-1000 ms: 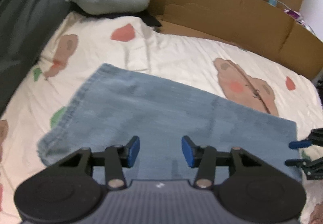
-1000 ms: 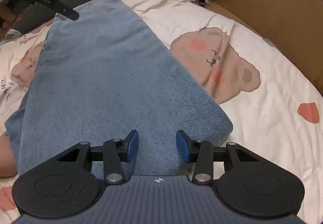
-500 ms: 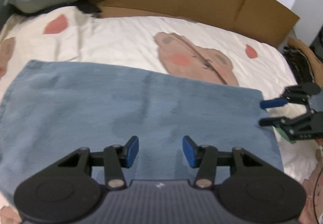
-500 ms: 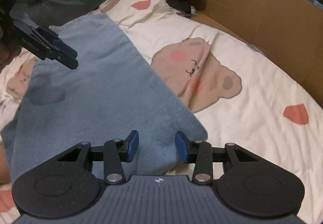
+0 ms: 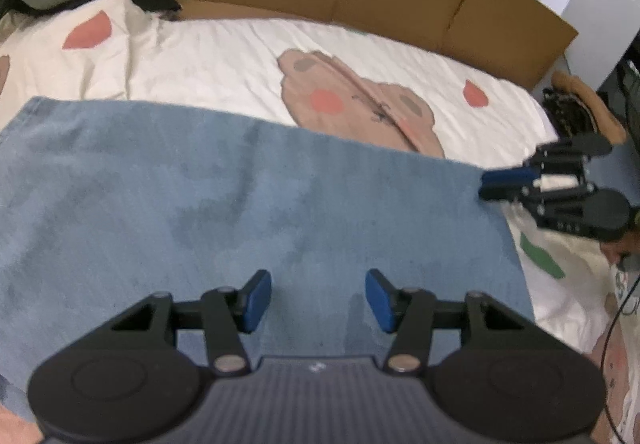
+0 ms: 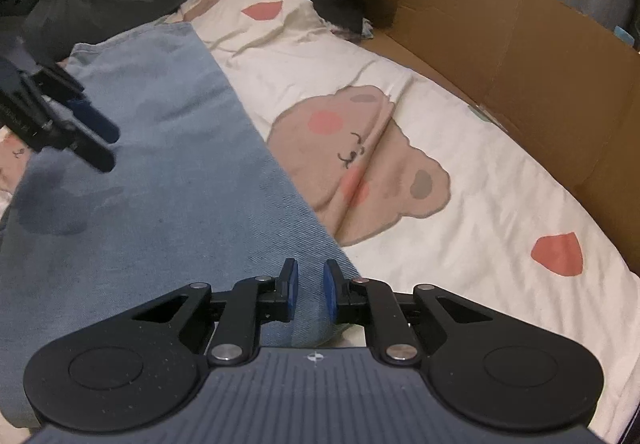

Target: Fold clothes

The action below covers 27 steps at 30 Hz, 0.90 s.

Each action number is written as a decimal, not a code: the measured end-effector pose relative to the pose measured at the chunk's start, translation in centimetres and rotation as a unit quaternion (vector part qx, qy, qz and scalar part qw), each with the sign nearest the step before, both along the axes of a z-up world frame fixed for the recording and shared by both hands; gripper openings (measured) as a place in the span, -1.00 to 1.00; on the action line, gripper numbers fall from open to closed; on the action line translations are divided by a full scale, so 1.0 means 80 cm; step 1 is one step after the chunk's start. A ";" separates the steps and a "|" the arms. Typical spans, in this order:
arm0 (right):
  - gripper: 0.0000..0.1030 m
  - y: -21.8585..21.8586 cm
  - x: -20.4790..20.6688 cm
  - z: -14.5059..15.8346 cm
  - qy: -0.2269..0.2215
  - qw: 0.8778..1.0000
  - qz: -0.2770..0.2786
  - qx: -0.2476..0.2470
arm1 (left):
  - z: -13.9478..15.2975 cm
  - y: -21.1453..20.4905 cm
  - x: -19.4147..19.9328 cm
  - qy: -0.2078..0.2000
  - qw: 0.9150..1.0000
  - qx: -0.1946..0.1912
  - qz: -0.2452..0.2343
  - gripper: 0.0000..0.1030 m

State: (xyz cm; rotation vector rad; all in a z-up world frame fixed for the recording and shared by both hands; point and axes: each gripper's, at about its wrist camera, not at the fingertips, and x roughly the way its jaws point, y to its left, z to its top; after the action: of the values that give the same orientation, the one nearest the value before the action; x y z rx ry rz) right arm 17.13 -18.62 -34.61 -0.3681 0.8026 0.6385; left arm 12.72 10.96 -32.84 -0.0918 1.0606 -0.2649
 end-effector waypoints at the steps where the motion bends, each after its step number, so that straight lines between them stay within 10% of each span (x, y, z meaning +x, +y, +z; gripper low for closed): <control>1: -0.63 -0.002 0.000 -0.002 0.000 1.000 -0.002 -0.002 | -0.002 0.000 -0.001 0.003 1.000 0.000 -0.001 0.08; 27: -0.62 0.007 -0.096 -0.001 0.092 0.995 0.032 0.005 | -0.002 -0.024 -0.040 0.055 0.998 0.008 -0.043 0.09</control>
State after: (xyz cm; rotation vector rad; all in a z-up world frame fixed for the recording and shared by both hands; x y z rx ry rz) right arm 9.42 -18.06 -34.72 -0.3304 0.9655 0.7444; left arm 9.55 9.01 -33.03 -0.0477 1.1772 -0.3315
